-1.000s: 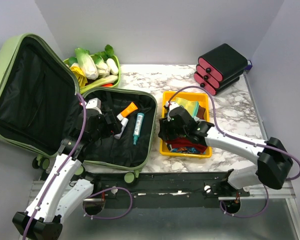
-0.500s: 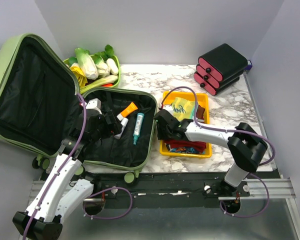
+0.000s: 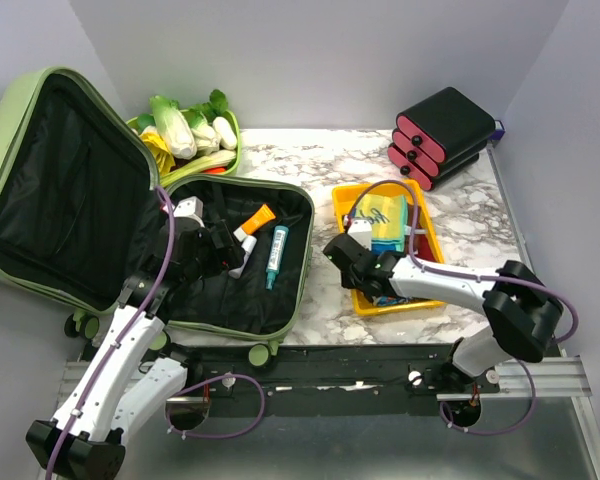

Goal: Open, take out, and arrange the luggage

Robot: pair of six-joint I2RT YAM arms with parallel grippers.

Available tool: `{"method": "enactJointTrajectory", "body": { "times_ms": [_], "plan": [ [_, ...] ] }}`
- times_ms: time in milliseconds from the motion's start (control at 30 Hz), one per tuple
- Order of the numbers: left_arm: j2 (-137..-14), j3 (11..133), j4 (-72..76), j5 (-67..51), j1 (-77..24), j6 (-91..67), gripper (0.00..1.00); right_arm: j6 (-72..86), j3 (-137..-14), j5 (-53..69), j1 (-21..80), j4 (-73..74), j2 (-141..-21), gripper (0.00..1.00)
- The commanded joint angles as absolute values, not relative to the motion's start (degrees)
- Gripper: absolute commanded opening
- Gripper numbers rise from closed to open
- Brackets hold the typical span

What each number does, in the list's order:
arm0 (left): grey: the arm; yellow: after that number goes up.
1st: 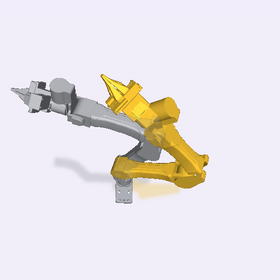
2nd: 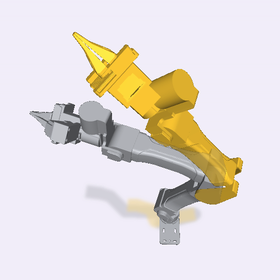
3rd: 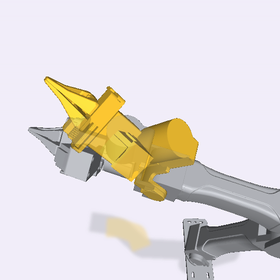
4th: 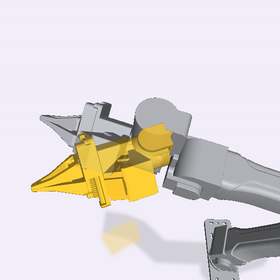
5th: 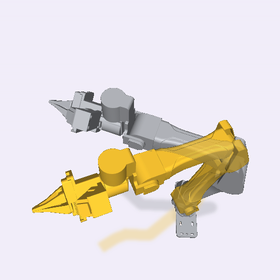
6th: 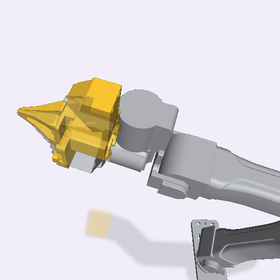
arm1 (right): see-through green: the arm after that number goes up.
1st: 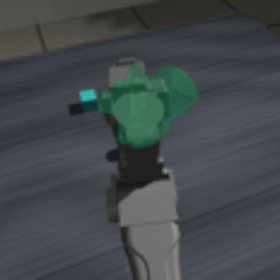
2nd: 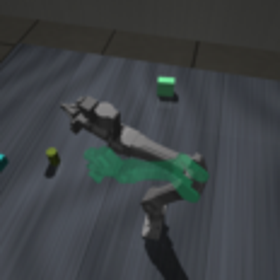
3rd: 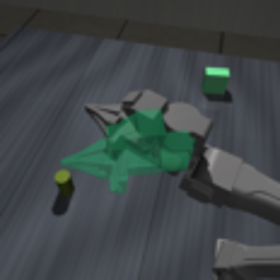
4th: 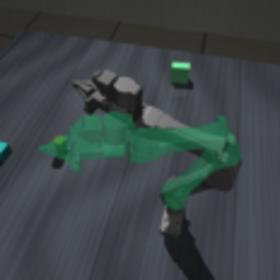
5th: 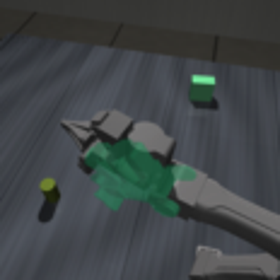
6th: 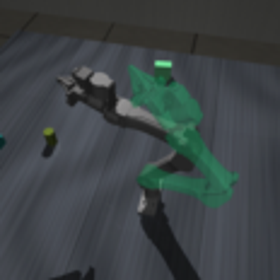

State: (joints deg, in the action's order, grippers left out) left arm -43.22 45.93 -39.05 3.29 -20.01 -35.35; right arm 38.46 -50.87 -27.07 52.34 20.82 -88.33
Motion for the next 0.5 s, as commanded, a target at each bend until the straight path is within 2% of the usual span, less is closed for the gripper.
{"method": "enactJointTrajectory", "body": {
  "times_ms": [0, 300, 400, 467],
  "plan": [
    [-43.68, 45.88, -39.02, 4.48, -19.95, -35.51, 0.99, 45.43, -47.21, -36.20, 52.12, 27.58, -84.03, 0.01],
    [-43.86, 45.97, -39.37, 4.83, -19.95, -35.16, 0.99, 45.28, -37.80, -40.60, 45.10, 29.63, -72.71, 0.01],
    [-44.21, 46.14, -39.55, 5.27, -19.95, -35.16, 0.99, 37.99, -31.84, -29.38, 37.46, 19.39, -67.26, 0.01],
    [-44.56, 46.23, -39.99, 5.45, -19.95, -34.98, 0.99, 36.30, -29.54, -27.08, 34.11, 17.06, -62.94, 0.01]
  ]
}}
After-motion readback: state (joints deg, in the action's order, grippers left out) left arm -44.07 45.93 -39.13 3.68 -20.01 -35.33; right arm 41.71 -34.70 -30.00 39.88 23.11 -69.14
